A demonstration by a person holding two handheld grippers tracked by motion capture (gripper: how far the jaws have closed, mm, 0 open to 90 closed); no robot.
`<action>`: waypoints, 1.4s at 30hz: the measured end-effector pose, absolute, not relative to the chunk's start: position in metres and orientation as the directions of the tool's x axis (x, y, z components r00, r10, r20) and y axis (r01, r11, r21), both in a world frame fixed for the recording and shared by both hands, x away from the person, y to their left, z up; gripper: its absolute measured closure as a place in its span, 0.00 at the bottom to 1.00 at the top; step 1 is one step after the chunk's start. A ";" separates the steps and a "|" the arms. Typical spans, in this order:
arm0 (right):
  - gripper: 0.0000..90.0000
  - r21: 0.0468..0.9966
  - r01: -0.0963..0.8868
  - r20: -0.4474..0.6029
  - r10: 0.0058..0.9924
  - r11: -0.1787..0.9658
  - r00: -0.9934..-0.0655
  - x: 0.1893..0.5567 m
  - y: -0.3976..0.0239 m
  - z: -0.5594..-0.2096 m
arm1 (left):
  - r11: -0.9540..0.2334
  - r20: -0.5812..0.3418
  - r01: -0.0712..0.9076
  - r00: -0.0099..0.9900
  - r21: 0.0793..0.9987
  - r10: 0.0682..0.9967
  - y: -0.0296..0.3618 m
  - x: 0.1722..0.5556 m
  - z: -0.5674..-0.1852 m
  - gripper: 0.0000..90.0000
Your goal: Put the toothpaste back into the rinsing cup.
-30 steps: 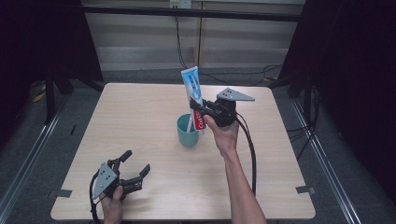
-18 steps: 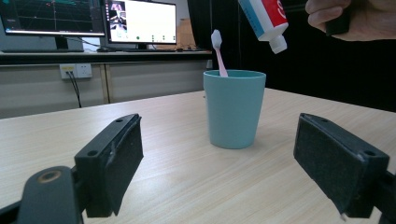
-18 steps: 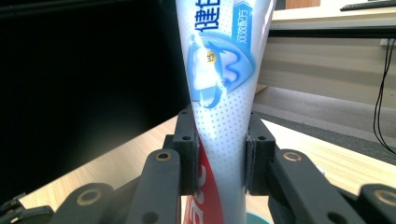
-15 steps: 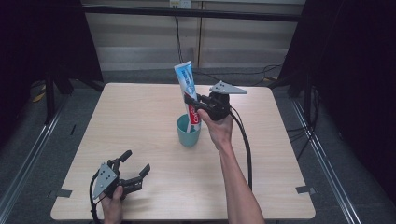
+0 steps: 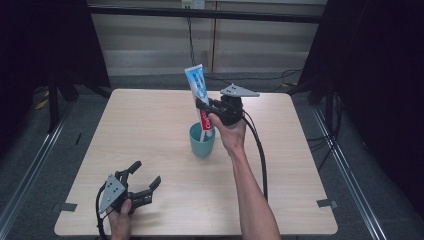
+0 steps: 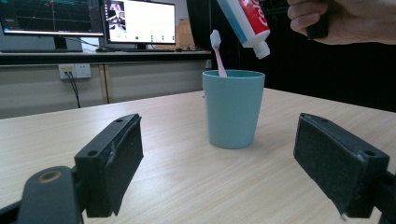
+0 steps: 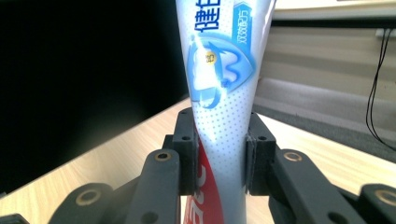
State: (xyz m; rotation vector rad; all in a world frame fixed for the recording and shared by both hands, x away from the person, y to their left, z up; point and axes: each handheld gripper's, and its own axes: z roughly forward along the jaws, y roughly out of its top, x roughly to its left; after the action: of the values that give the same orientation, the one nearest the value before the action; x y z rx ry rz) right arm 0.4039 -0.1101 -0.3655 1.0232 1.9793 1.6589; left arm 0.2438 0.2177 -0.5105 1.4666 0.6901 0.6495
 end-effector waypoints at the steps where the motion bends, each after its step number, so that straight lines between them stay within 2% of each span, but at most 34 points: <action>1: 0.79 0.953 0.298 0.173 0.721 0.049 -0.671 0.405 -0.110 -0.367 | 0.000 -0.012 0.018 0.655 1.000 0.755 0.218 0.244 -0.510 0.17; 19: 0.79 0.938 0.341 0.196 0.726 0.056 -0.659 0.418 -0.107 -0.389 | -0.003 -0.008 0.015 0.653 1.000 0.758 0.219 0.244 -0.510 0.17; 42: 0.78 0.920 0.380 0.200 0.723 0.093 -0.661 0.415 -0.101 -0.412 | -0.005 -0.007 0.016 0.652 1.000 0.758 0.219 0.244 -0.510 0.17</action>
State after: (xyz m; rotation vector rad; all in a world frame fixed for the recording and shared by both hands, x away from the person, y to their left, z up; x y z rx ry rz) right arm 0.4147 -0.1009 -0.4117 1.0935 2.0711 1.5907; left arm 0.2437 0.2189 -0.5102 1.4753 0.6827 0.6629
